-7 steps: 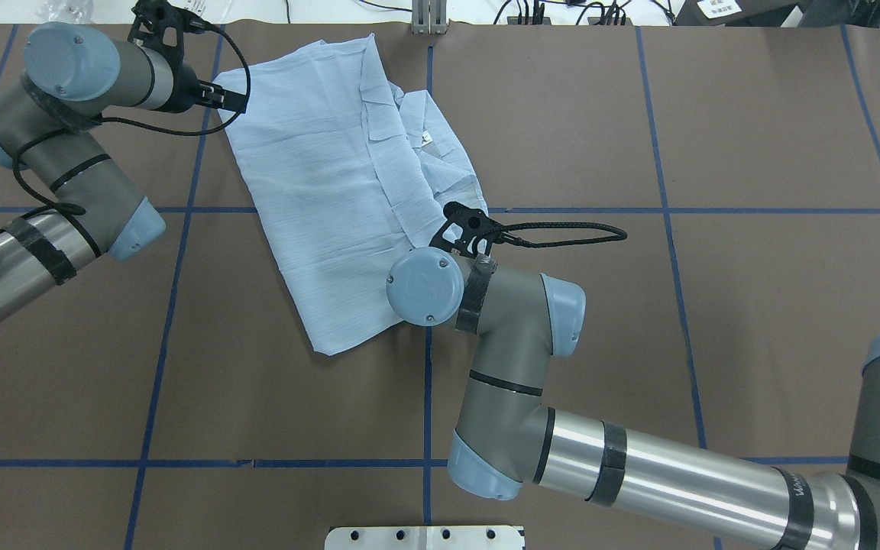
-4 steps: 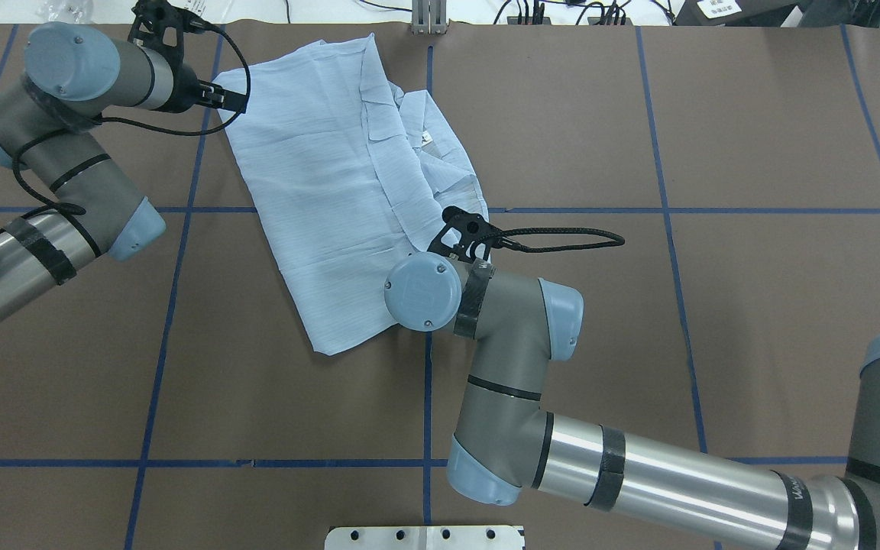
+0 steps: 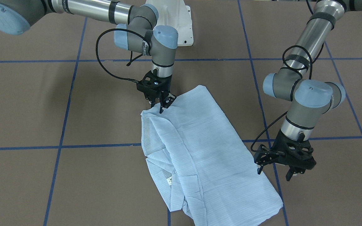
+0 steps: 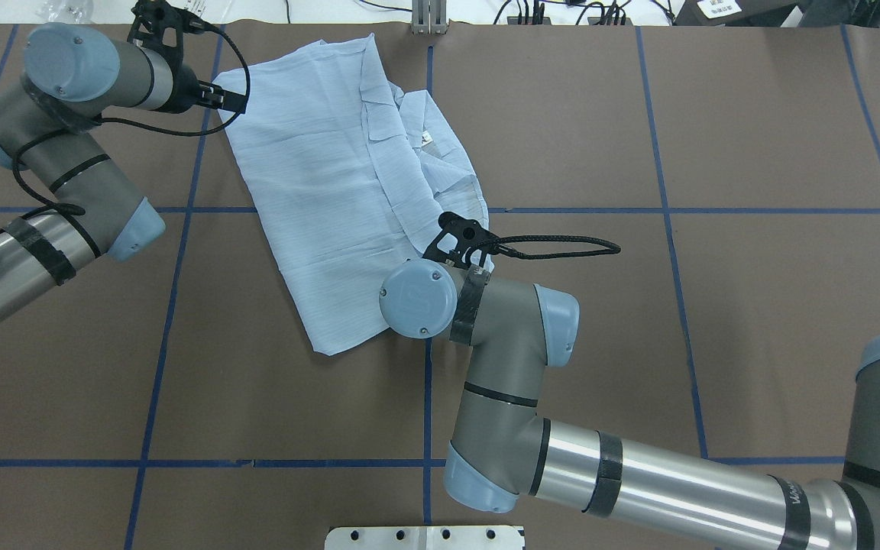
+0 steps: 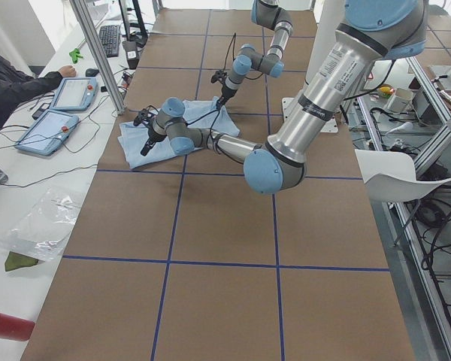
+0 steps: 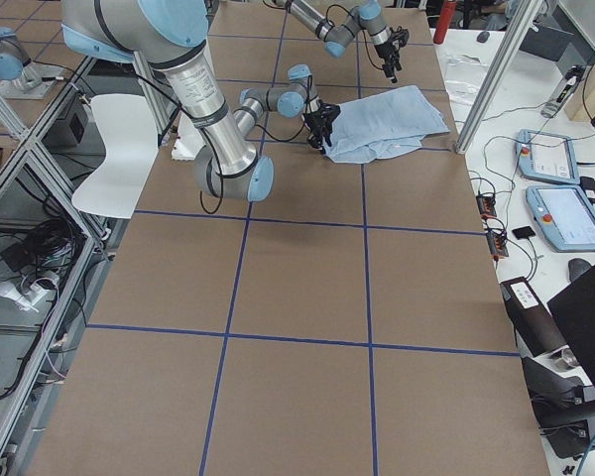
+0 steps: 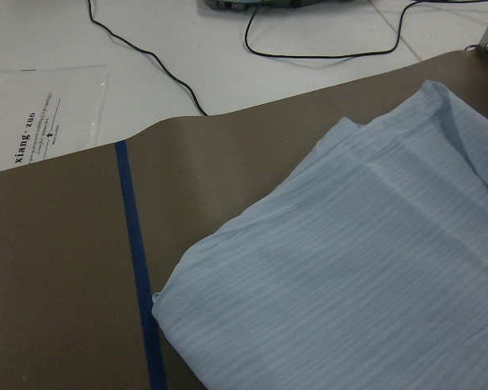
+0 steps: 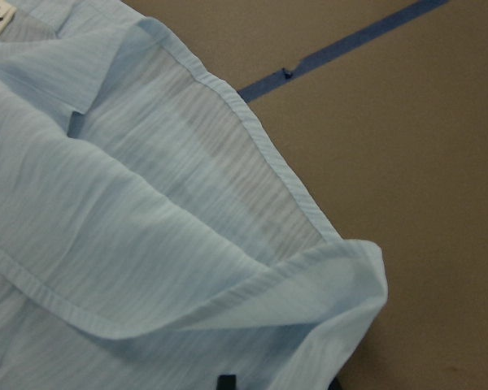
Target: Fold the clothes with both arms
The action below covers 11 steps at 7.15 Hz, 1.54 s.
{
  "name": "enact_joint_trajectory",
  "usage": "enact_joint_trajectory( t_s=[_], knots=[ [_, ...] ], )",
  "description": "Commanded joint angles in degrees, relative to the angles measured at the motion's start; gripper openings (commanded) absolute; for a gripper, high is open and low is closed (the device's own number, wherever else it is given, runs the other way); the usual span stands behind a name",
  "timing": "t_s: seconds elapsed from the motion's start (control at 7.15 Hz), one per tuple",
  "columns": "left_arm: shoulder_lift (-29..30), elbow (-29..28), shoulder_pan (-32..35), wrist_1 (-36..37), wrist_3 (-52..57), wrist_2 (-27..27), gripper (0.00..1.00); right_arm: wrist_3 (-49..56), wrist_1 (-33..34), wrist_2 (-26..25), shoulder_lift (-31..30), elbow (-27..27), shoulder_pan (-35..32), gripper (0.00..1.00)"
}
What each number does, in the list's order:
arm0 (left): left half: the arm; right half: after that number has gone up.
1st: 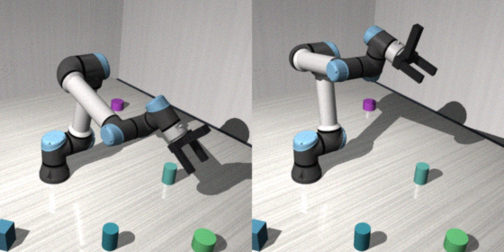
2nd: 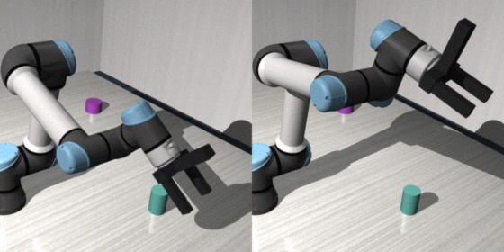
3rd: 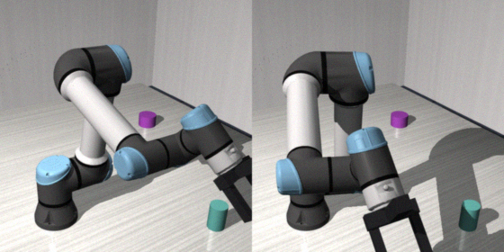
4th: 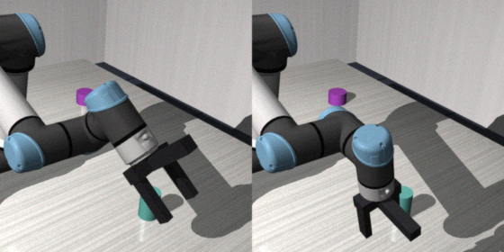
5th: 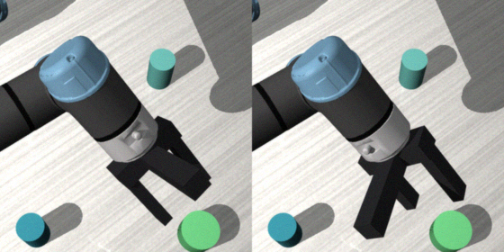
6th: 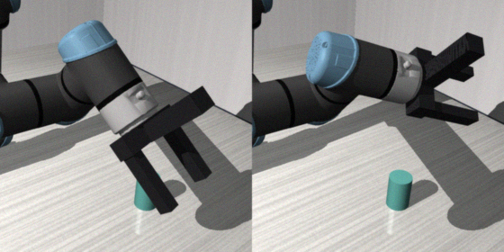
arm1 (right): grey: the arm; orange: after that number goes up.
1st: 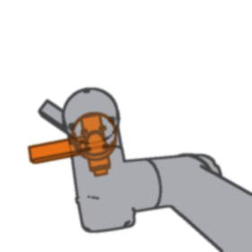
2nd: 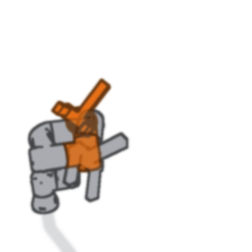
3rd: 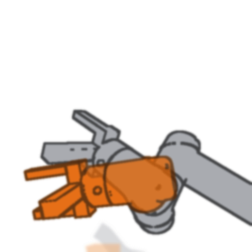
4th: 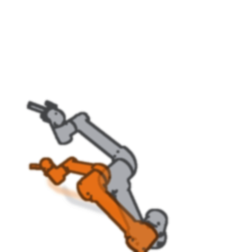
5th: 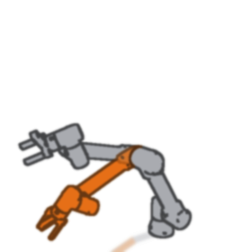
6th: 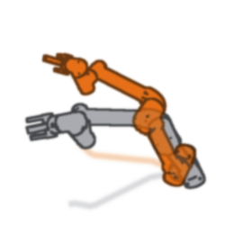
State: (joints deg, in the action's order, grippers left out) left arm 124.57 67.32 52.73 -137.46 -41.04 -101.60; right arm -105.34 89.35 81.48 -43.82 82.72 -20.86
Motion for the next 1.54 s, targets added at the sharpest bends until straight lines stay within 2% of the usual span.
enact_joint_trajectory(
  t_s=[0.0,0.14,0.28,0.42,0.56,0.7,0.84,0.98,1.26,1.4],
  knots=[
    [0.06,0.09,0.00,0.00,0.00,0.00,1.00,-0.13,-0.05,0.00,0.05,0.68,0.03,0.00],
    [0.06,0.26,-0.17,-0.09,-0.78,-0.09,1.00,0.05,0.03,0.08,-0.04,2.25,0.03,0.00],
    [-1.42,3.57,-0.78,0.00,-3.58,-0.17,1.00,0.22,0.12,0.08,-0.39,4.09,0.03,0.00],
    [-4.83,9.52,-2.01,0.17,-7.69,-0.96,1.00,0.31,0.12,0.00,-0.48,4.72,-0.06,0.00],
    [-8.78,15.85,-3.33,0.35,-15.13,-4.45,1.00,0.31,0.12,-0.09,-0.48,4.99,-0.15,0.00],
    [-14.47,23.91,-8.39,0.44,-18.68,-4.31,1.00,0.31,0.12,-0.18,-0.48,5.25,-0.15,0.00],
    [-18.27,29.30,-12.61,0.44,-25.33,-3.09,1.00,0.31,0.04,-0.18,-0.48,5.26,-0.15,0.00],
    [-20.92,32.75,-19.01,0.53,-31.14,2.14,1.00,0.31,0.04,-0.18,-0.48,5.26,-0.15,0.00],
    [-21.65,33.31,-29.48,2.62,-42.66,13.39,1.00,0.31,0.04,-0.27,-0.48,5.26,-0.15,0.00],
    [-20.95,33.40,-31.53,5.25,-47.59,15.45,0.92,0.31,0.04,-0.27,-0.48,5.43,-0.15,0.00]
  ],
)
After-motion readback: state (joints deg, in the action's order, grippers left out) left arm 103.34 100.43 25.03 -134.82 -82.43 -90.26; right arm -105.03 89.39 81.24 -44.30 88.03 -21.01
